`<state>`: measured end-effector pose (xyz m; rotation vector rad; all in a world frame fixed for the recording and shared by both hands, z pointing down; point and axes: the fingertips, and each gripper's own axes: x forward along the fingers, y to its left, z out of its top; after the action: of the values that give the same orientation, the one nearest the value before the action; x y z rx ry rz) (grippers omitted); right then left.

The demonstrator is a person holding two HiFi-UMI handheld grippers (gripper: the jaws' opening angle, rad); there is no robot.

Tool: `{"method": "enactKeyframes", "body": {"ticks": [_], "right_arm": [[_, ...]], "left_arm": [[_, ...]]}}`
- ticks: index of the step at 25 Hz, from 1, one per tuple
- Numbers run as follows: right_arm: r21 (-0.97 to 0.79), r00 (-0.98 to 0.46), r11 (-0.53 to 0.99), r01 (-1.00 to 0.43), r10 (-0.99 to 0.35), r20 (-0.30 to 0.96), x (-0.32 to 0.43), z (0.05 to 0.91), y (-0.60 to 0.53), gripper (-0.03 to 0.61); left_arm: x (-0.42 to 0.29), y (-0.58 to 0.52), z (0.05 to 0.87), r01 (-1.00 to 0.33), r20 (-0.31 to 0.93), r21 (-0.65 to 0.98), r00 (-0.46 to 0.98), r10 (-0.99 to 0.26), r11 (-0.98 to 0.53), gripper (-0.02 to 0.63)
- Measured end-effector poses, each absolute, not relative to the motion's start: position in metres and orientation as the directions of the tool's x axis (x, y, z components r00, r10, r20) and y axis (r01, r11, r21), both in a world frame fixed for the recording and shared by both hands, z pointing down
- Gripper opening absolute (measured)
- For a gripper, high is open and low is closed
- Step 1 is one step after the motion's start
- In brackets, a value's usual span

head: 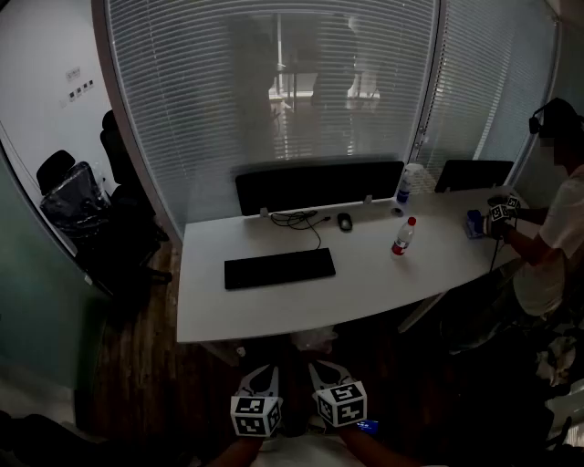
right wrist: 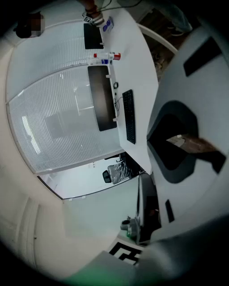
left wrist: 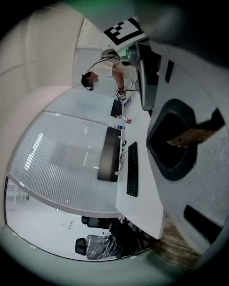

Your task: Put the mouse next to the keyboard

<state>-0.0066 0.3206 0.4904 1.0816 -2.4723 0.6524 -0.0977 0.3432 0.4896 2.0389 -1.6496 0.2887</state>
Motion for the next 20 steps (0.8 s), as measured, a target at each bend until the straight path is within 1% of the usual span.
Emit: {"method": "enactKeyframes", "body": {"ticks": [10,16,20], "right_arm": [[-0.266,-0.660,0.622,-0.736,-0.573,0.487,0.024,0.499,0.303,0.004],[-0.277,-0.659,0.619,-0.735,-0.556,0.506,0.028,0.510,0.294,0.003],[-0.276,-0.653,0.611,-0.742,-0.566,0.503,0.027,0.511,0.272,0.003]], "left_arm": [[-0.070,0.328,0.497,-0.964,0.455,0.241,0.213,-0.864,-0.111,0.005],[-0.070,0.316,0.503,-0.966,0.475,0.243,0.194,-0.859,-0.084,0.005],[-0.071,0.295,0.508,-0.964,0.475,0.250,0.205,-0.856,-0.093,0.005]]}}
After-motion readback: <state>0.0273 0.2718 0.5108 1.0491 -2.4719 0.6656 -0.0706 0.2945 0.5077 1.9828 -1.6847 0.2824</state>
